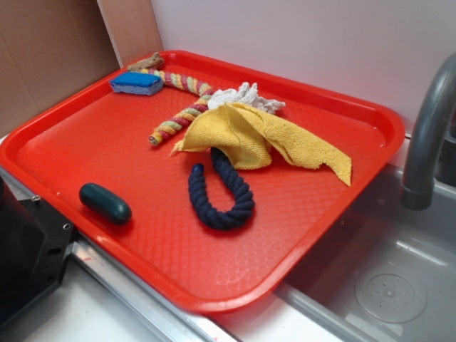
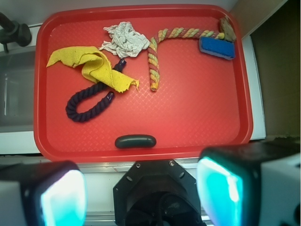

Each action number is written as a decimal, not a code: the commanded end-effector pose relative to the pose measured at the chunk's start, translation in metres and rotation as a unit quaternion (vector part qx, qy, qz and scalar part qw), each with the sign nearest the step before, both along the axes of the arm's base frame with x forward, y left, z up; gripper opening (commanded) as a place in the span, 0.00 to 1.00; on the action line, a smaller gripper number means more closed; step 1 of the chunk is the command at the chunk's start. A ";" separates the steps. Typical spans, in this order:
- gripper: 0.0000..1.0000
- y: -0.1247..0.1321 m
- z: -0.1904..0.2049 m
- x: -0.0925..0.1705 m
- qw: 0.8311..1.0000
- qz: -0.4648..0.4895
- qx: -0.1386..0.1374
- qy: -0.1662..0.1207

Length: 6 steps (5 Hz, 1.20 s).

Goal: Grab the white paper.

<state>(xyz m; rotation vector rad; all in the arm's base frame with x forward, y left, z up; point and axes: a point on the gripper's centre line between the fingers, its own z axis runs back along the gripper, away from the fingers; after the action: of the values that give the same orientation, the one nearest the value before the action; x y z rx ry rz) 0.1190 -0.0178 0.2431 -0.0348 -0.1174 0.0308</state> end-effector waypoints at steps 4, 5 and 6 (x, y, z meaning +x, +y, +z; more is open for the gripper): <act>1.00 0.010 -0.144 0.154 0.981 -0.192 -0.018 -0.016; 1.00 -0.011 -0.171 0.204 0.970 -0.236 -0.026 -0.040; 1.00 -0.043 -0.184 0.222 0.955 -0.282 0.001 -0.087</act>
<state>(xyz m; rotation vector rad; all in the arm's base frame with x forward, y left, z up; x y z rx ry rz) 0.3306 -0.0456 0.0415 -0.0803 -0.2254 -0.5253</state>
